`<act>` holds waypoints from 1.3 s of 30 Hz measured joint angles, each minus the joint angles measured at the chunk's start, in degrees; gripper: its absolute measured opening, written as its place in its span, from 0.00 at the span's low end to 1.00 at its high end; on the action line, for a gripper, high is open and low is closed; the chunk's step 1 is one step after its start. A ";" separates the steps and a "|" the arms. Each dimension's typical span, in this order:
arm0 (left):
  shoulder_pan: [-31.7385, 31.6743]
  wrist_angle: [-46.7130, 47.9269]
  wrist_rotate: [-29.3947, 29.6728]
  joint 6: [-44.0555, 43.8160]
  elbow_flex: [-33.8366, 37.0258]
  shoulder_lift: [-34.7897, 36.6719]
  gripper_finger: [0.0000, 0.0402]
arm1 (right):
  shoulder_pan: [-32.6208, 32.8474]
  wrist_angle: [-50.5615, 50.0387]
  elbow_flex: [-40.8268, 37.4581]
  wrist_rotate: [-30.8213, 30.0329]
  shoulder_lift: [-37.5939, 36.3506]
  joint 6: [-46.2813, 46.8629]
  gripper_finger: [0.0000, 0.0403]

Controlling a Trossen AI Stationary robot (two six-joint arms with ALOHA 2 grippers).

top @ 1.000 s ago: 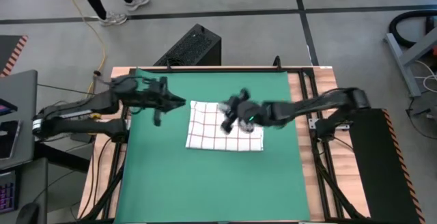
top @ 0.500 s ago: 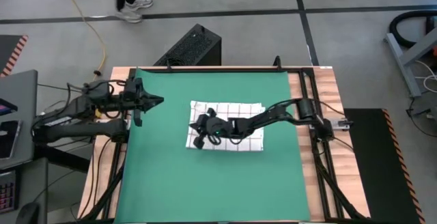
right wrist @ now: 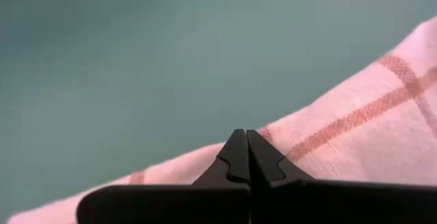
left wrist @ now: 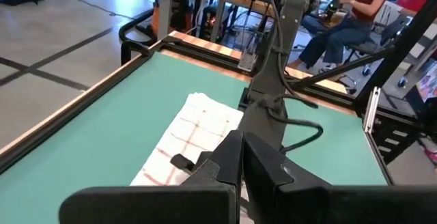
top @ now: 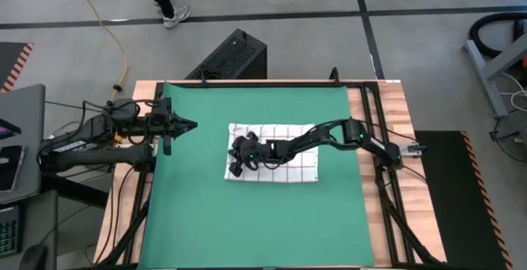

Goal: Roll towel
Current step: Roll the white stripe towel

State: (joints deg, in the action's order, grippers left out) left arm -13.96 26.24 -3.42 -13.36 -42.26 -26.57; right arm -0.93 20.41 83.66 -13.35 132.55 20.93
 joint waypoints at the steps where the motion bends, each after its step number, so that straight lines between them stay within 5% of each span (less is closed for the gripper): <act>1: 0.00 0.01 0.00 0.28 0.00 -0.02 0.00 | -0.12 0.10 0.02 0.22 0.00 -0.04 0.01; 10: 0.00 0.22 0.02 1.09 0.00 -0.02 0.00 | -1.01 -0.15 0.17 -1.95 -9.49 -12.49 0.01; 27: 0.00 2.30 4.08 1.67 0.00 -0.06 0.00 | -6.38 -2.97 -1.24 1.69 -0.96 -7.45 0.01; 39: 0.00 3.17 4.13 2.31 0.00 -0.04 0.00 | -7.28 -3.18 -1.31 -0.02 -5.93 -12.83 0.01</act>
State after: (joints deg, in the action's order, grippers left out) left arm -13.96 29.41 0.71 -11.05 -42.26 -26.61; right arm -8.21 17.23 82.35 -13.37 126.63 8.10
